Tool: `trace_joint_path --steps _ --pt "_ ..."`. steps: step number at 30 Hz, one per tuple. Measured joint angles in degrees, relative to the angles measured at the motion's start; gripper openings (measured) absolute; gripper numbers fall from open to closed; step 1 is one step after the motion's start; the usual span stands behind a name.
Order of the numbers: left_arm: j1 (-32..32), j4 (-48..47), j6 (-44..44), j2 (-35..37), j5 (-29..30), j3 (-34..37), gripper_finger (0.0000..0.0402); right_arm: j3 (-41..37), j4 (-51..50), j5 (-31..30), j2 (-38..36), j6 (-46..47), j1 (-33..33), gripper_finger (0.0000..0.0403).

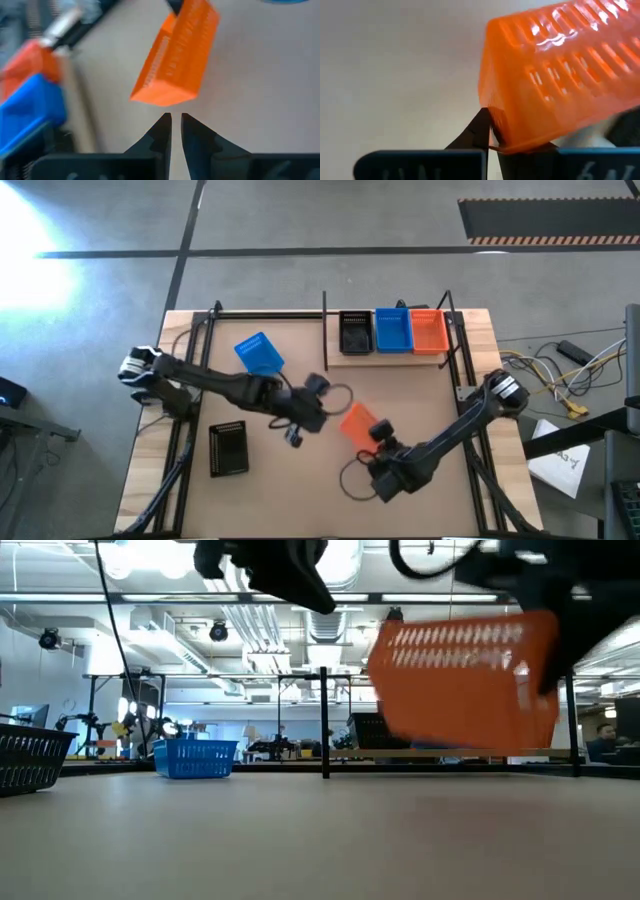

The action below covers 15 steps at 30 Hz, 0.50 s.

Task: Stack baskets on shelf by color
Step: Stack the orange bin on top of the other orange bins on the shelf

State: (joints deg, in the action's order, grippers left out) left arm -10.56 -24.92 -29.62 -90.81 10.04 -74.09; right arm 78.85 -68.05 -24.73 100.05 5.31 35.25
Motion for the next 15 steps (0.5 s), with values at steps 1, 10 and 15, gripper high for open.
trace_joint_path --steps 1,10,15 --pt "0.6 3.0 0.5 1.2 0.9 2.3 0.0021 0.9 -3.5 -1.1 -1.1 1.0 -0.9 0.0008" --pt "2.5 53.7 0.8 6.5 1.0 30.2 0.0015 2.6 -21.9 -2.2 -17.0 6.4 -24.0 0.0008" --pt "2.5 77.1 1.0 2.5 0.9 39.2 0.0015 1.3 -21.6 -2.0 -21.4 -1.6 -43.2 0.0008"
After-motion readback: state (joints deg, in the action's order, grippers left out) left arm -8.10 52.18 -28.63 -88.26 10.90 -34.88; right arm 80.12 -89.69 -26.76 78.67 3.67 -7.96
